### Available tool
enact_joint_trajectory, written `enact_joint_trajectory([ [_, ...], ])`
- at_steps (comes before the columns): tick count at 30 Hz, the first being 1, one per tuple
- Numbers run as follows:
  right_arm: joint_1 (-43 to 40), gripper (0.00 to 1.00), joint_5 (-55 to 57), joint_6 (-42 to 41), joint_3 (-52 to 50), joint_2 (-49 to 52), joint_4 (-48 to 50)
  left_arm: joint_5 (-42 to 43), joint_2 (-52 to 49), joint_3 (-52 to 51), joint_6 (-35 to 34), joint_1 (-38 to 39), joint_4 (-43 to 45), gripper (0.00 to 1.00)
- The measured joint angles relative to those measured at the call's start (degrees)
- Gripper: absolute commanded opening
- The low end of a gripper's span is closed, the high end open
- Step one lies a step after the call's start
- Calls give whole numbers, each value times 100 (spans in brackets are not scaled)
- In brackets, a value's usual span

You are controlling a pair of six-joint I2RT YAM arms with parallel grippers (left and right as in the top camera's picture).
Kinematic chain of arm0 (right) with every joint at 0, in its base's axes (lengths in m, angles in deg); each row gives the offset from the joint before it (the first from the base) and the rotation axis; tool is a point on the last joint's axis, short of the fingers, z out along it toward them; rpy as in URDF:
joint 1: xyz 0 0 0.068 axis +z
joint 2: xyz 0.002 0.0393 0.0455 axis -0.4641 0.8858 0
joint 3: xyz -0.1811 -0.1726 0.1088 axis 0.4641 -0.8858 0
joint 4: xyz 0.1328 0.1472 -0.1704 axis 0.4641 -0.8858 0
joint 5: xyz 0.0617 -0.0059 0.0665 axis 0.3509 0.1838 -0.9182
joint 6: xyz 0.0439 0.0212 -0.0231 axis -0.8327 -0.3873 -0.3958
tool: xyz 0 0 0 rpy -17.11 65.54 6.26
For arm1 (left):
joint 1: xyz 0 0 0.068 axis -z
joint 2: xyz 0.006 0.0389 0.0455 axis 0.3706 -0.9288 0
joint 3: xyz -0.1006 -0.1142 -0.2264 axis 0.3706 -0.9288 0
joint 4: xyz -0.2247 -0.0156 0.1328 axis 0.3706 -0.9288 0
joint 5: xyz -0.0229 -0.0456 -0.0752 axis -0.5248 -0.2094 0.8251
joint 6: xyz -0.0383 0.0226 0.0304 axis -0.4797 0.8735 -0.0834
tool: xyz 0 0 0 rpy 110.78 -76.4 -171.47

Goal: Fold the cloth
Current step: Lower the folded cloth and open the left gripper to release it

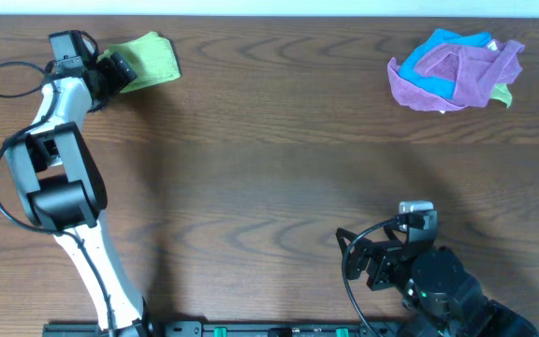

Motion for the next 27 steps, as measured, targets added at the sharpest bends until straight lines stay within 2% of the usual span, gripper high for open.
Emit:
enact_joint_trajectory([
  [4, 0, 99, 2, 0, 0, 0, -4, 0, 525, 0, 238, 11, -566, 95],
  [16, 0, 99, 0, 0, -2, 0, -2, 72, 3088, 63, 433, 11, -1895, 95],
  [27, 0, 99, 0, 0, -2, 0, 0, 1390, 4074, 63, 426, 15, -2380, 95],
])
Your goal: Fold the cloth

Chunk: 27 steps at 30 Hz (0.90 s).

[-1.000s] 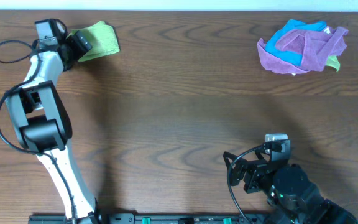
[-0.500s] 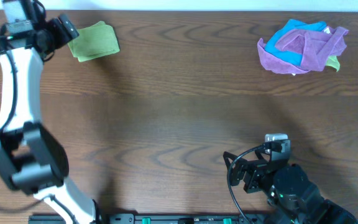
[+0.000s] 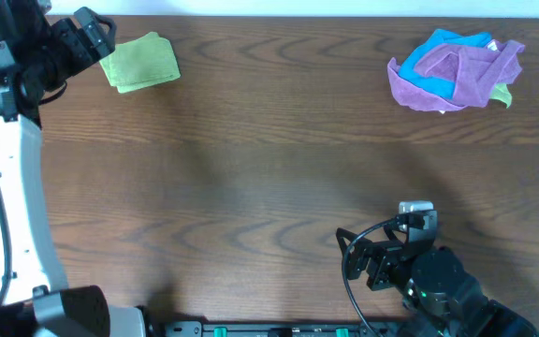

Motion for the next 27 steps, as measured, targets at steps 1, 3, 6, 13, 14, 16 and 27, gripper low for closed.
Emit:
enact_joint_trajectory([
  [1, 0, 99, 0, 0, 0, 0, -2, 52, 20, 0, -2, 0, -68, 95],
  [3, 0, 99, 0, 0, 0, 0, -2, 155, 28, 0, 0, 2, -269, 95],
  [6, 0, 99, -2, 0, 0, 0, -2, 188, 28, 0, 15, 55, -822, 95],
  [13, 0, 99, 0, 0, 0, 0, -2, -334, 302, -107, 299, 562, -1480, 95],
  [14, 0, 99, 0, 0, 0, 0, 0, -463, 483, -234, 339, 671, -1460, 95],
  [16, 0, 99, 0, 0, 0, -2, -2, -632, 640, -466, 411, 743, -1416, 95],
  [27, 0, 99, 0, -2, -9, 0, 2, -1010, 3248, -3764, 667, 909, 297, 95],
])
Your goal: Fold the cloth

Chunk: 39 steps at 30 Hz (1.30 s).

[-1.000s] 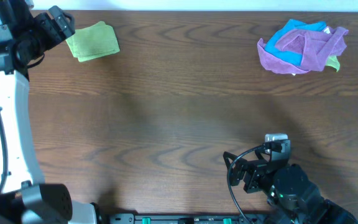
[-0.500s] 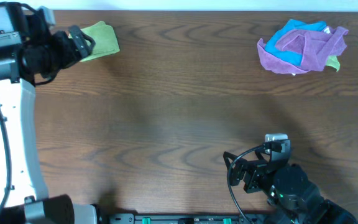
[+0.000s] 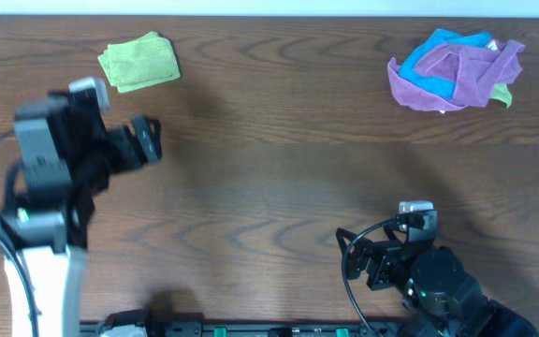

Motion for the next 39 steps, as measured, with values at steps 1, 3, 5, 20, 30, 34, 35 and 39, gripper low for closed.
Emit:
enact_joint_trajectory([
  [1, 0, 99, 2, 2, -2, -2, -4, -17, 205, -271, 22, -2, 142, 95],
  [3, 0, 99, 7, 0, -9, 0, -7, -48, 765, -946, 48, -2, 446, 95],
  [5, 0, 99, 4, 0, -13, 0, -2, -70, 1401, -1617, 55, -2, 693, 95],
  [20, 0, 99, 2, -15, -20, 0, -4, -385, 4841, -4865, 527, -2, 693, 95],
  [30, 0, 99, 0, -15, -20, 0, -4, -415, 5425, -5294, 1137, -2, 542, 95],
  [34, 2, 99, 2, -15, -20, 0, -4, -448, 5445, -5294, 1340, 0, 540, 95],
  [35, 0, 99, 0, -15, -20, 0, -4, -452, 5466, -5294, 1419, 11, 535, 95],
  [39, 0, 99, 0, -15, -20, 0, -4, -452, 5624, -5294, 1545, 68, 538, 95],
])
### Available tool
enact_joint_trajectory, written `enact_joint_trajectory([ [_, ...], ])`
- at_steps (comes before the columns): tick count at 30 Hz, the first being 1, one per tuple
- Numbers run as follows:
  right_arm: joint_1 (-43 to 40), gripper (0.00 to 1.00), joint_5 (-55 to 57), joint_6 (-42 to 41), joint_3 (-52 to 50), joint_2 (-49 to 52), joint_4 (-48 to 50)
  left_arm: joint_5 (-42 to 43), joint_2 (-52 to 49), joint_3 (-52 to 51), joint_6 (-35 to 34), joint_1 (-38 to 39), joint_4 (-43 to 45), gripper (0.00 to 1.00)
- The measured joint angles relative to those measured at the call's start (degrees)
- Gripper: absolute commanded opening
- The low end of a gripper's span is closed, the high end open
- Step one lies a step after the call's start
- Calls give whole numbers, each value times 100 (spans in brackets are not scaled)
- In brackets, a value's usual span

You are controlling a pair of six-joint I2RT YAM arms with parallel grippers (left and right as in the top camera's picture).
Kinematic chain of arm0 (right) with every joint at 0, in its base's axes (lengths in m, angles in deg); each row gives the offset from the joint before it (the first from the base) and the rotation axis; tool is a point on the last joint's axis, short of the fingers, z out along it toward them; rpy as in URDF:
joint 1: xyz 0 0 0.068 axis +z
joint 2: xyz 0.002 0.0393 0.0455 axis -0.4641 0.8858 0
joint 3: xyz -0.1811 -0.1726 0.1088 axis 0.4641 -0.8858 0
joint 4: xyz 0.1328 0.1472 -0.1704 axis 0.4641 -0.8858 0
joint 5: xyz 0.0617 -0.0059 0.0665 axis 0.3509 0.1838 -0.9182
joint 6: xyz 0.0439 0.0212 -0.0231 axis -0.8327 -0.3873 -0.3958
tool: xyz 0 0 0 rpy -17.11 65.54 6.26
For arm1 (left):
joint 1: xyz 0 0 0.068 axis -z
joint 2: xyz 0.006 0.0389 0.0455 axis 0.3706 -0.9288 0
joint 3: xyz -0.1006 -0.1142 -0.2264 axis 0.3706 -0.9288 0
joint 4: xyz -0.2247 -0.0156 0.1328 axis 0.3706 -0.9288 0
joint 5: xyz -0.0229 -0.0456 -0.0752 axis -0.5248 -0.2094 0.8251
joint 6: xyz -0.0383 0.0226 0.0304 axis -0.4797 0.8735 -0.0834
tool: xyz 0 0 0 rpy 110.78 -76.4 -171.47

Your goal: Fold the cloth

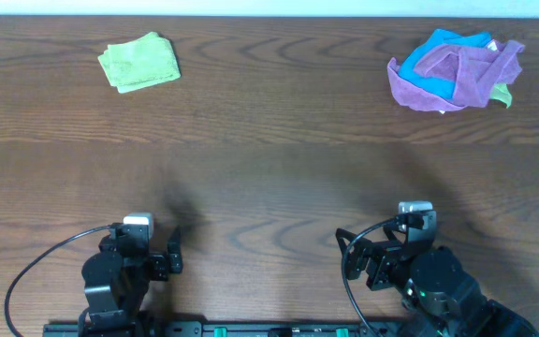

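Note:
A small green cloth lies folded into a compact square at the far left of the table, untouched. My left gripper is parked low at the near left edge, far from the cloth, its fingers apart and holding nothing. My right gripper rests at the near right edge over bare wood; its fingers are too dark and small to read.
A crumpled pile of purple, blue and green cloths lies at the far right. The dark wooden table runs between the two cloth spots. Black cables loop beside both arm bases at the near edge.
The left arm has come back from the left middle of the table to its base at the near edge. The green cloth, the pile and the right arm are where they were.
My left gripper was on the green cloth at the far left corner. Then it was off the cloth, which lay folded and free. Later the arm hung over the left middle of the table, and now it is parked at the near edge. The right arm never moved.

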Motion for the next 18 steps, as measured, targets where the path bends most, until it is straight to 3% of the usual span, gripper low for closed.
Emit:
enact_joint_trajectory([
  [18, 0, 99, 0, 0, 0, 0, 0, -42, 173, 0, 42, 2, 0, 95],
])
